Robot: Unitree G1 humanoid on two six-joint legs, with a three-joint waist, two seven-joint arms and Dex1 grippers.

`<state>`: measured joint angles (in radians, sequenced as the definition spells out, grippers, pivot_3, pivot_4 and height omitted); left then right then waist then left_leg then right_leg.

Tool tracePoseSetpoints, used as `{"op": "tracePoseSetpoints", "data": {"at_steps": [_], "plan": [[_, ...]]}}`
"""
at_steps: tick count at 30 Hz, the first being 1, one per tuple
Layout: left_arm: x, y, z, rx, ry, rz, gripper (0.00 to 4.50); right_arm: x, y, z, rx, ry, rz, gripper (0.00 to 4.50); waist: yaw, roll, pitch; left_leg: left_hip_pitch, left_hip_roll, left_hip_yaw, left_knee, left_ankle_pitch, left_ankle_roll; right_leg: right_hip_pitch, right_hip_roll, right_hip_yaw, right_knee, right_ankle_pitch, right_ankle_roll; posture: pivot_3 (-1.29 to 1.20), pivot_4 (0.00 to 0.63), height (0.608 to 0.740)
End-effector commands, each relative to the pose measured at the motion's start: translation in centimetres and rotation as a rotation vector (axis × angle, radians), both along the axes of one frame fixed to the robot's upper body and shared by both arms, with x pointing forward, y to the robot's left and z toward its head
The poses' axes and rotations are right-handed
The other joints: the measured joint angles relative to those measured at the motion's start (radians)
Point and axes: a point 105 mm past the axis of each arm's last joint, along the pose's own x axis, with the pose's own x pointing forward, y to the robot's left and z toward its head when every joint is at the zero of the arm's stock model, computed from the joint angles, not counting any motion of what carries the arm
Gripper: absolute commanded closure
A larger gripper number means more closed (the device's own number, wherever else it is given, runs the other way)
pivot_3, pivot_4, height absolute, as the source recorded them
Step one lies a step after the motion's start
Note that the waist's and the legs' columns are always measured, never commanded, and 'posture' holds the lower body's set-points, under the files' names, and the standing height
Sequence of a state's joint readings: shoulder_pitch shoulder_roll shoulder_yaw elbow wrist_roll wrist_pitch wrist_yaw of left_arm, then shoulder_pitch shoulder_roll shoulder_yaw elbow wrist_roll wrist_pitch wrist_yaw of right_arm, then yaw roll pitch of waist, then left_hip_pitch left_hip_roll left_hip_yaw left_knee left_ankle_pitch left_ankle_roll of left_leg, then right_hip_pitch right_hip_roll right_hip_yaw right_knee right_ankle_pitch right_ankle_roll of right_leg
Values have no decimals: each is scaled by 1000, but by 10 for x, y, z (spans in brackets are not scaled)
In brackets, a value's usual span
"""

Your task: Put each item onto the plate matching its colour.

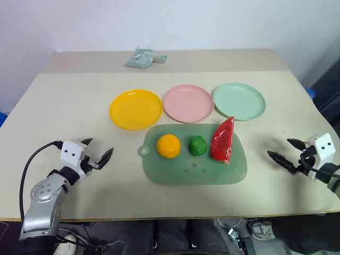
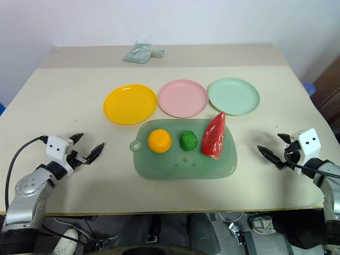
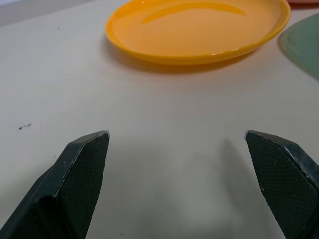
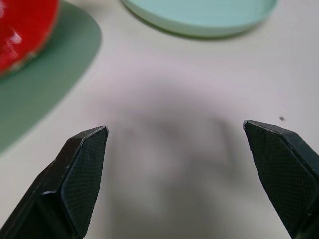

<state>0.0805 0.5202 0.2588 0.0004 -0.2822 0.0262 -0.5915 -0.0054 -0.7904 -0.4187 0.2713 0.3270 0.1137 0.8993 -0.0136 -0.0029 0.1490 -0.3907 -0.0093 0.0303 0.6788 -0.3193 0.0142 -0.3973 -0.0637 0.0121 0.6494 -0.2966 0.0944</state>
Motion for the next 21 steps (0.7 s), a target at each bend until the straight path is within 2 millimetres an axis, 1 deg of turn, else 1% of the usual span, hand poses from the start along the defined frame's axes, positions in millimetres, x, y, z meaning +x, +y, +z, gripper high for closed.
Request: {"op": "tracePoseSetpoints", "data": {"at_steps": [1, 4, 6, 12, 15, 19, 21], "plan": [[-2, 10, 2, 9, -35, 12, 0, 5, -3, 4, -27, -48, 14, 36, 0, 0, 0, 0, 0, 0, 0, 0, 0, 0, 0, 0, 0, 0, 0, 0, 150, 740], [-3, 10, 0, 3, -41, 5, 0, 6, -1, 0, -27, -57, 19, 36, 0, 0, 0, 0, 0, 0, 0, 0, 0, 0, 0, 0, 0, 0, 0, 0, 150, 740], [-3, 7, -2, -3, -46, -8, 0, 9, 1, -2, -30, -73, 15, 36, 1, 0, 0, 0, 0, 0, 0, 0, 0, 0, 0, 0, 0, 0, 0, 0, 150, 740], [6, -5, -4, -7, -54, -62, 0, 11, 8, 1, -32, -112, -4, 36, 2, 0, 0, 0, 0, 0, 0, 0, 0, 0, 0, 0, 0, 0, 0, 0, 150, 740], [16, -14, -1, -14, -65, -96, 0, 12, 13, 9, -27, -158, -25, 36, 3, 0, 0, 0, 0, 0, 0, 0, 0, 0, 0, 0, 0, 0, 0, 0, 150, 740], [26, -25, 4, -32, -76, -139, 0, 12, 26, 29, -9, -226, -32, 36, 1, 0, 0, 0, 0, 0, 0, 0, 0, 0, 0, 0, 0, 0, 0, 0, 150, 740], [30, -33, 10, -36, -85, -181, 0, 11, 35, 42, -18, -250, -14, 36, 1, 0, 0, 0, 0, 0, 0, 0, 0, 0, 0, 0, 0, 0, 0, 0, 150, 740]]}}
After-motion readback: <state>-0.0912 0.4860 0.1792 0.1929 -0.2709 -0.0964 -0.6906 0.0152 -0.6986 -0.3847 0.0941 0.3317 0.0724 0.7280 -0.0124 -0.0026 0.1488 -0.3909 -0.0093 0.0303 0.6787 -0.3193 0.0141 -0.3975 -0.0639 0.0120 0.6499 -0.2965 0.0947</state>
